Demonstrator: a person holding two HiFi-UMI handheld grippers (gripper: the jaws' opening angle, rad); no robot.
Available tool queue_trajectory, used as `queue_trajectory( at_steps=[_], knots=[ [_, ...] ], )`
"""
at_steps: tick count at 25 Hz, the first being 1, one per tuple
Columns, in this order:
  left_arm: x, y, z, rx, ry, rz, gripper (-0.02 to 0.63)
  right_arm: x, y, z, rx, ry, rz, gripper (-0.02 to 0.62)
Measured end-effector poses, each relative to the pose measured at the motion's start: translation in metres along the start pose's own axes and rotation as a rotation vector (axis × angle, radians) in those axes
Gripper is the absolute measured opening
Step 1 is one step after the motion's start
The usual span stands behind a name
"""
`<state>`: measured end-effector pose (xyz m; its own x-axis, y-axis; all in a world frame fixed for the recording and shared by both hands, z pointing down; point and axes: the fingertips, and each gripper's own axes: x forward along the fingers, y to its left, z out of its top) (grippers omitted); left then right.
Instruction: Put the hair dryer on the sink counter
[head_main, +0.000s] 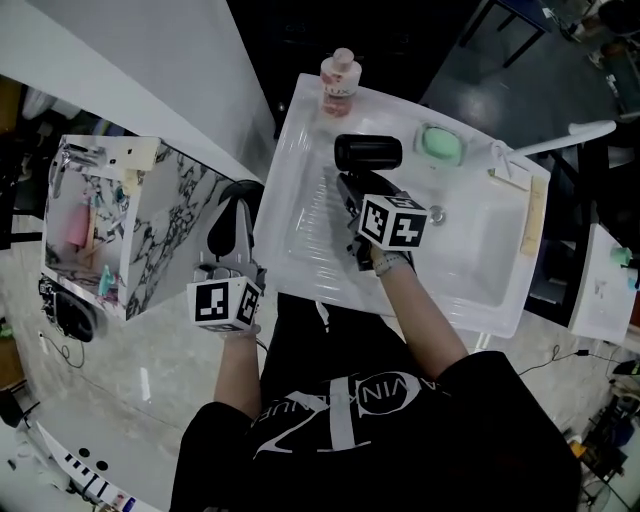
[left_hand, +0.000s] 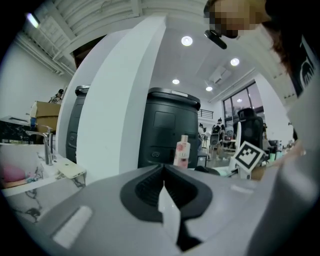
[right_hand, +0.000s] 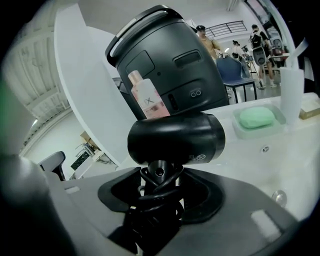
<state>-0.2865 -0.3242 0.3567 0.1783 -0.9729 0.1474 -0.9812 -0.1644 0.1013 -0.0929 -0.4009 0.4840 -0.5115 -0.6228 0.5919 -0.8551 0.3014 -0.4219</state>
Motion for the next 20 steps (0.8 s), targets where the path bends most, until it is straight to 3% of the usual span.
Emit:
queue_trajectory(
  at_steps=[9, 20],
  knots=[
    [0.031, 0.006, 0.009, 0.006, -0.011, -0.093, 0.000, 0.030, 0.005, -0.034, 0.063, 0.170, -0.073, 0.245],
    [0.046, 0.012, 0.004, -0.013, 0.006, -0.138, 0.000, 0.051, -0.002, -0.046, 0.091, 0.239, -0.147, 0.252]
  ],
)
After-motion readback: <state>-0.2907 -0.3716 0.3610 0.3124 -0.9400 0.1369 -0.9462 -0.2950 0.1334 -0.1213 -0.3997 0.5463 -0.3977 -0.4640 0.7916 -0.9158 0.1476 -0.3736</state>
